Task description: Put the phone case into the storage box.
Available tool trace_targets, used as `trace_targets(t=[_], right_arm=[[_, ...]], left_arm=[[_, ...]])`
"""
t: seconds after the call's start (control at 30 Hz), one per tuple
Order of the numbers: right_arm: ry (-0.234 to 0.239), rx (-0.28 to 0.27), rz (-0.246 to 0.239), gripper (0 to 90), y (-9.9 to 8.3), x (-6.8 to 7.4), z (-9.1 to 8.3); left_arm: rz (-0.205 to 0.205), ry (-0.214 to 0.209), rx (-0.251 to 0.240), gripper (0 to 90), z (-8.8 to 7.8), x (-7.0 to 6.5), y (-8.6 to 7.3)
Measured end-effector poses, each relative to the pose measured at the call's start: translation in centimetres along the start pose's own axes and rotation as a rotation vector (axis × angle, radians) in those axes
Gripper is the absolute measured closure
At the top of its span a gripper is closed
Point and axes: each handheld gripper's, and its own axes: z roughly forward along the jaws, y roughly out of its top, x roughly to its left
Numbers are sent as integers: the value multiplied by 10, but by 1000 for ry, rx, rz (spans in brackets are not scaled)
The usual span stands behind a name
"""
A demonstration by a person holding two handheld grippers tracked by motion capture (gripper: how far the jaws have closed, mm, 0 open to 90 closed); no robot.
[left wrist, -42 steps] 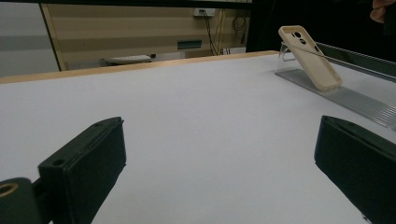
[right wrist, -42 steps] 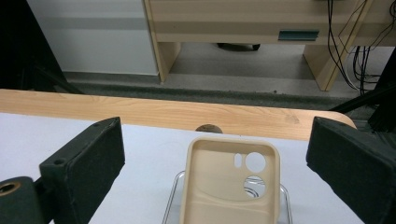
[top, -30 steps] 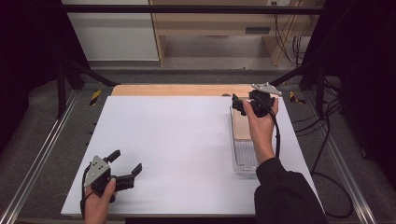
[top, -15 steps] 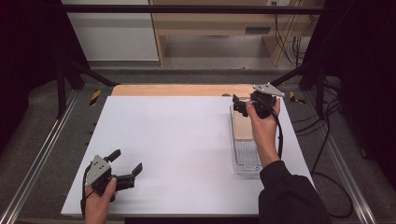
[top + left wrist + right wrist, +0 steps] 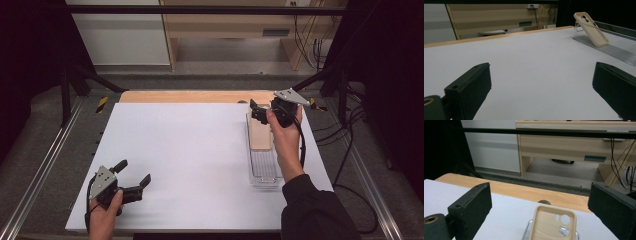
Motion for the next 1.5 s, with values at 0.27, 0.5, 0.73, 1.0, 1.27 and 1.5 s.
trace_targets(t=[0.27,0.5,0.73,1.0,1.27,1.5], right_arm=[[32,-24,-15,51,3,2,-9],[47,-24,-37,48,2,1,-16],[50,-29,-43,48,-1,-5,-23],[69,-33,-63,52,-5,-10,-29],[84,-38,-66,51,-7,-12,-35],[100,-46,-64,47,-6,-13,-40]], left_arm=[[1,-5,1,21,0,0,0],[1,-3,-1,20,-1,3,0],[-5,3,-2,20,-3,5,-1],[0,-5,0,19,-5,6,0],[2,-19,0,19,-8,8,-1],[7,-30,11,19,-13,9,-3]])
